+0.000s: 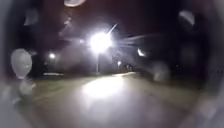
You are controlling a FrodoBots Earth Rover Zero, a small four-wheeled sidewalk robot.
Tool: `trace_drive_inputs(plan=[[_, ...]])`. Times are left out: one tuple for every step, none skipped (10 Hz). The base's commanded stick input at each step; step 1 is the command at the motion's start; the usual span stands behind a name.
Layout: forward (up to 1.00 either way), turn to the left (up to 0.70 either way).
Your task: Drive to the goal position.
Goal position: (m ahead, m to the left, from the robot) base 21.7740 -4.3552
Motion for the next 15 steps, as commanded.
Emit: trace_drive_inputs(plan=[[1.0, 0.0], [1.0, 0.0], [1.0, 0.0], [1.0, 0.0], [1.0, 0.0], [1.0, -0.03], [1.0, -0.04], [1.0, -0.02], [1.0, 0.01], [1.0, 0.03], [1.0, 0.15], [1.0, 0.17], [1.0, 0.16], [1.0, 0.15], [1.0, 0.13]])
